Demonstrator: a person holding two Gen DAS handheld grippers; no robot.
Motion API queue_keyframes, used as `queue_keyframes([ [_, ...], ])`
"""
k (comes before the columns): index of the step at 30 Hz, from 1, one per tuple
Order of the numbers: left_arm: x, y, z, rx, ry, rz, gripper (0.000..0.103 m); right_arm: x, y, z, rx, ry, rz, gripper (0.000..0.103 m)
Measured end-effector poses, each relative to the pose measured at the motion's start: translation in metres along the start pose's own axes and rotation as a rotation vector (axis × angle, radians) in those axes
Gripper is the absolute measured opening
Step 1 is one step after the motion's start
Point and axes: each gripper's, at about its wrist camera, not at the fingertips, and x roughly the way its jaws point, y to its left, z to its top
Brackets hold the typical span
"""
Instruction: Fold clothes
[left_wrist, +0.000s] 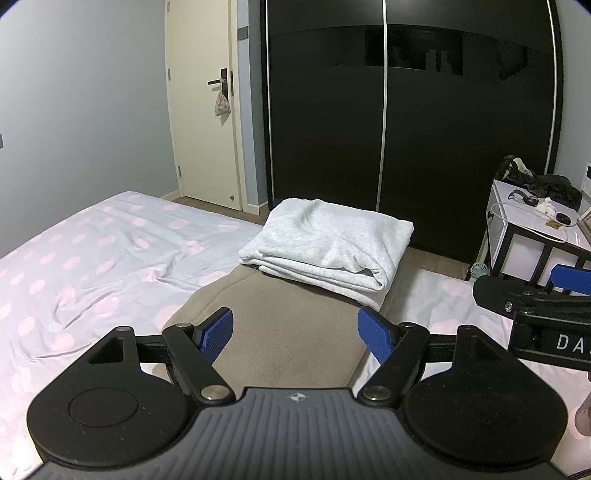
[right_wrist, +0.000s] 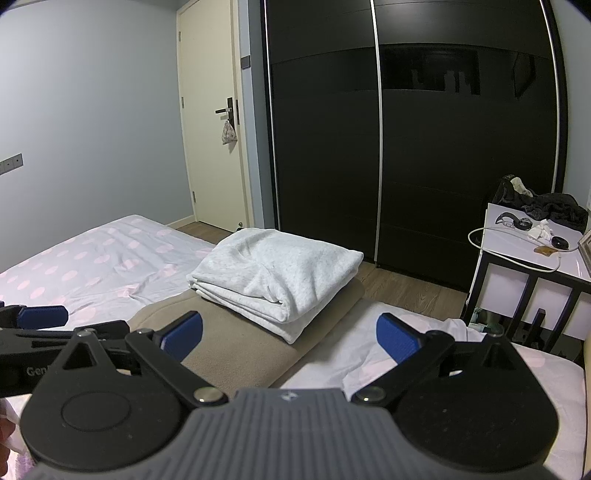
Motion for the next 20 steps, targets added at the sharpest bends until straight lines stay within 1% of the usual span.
queue_keyframes([
  [20,-0.001,-0.0004,-0.0019,0.002,0.003,-0.007,0.074,0.0023,0.0009,-0.0012,0.001,0.006,0.009,0.102],
])
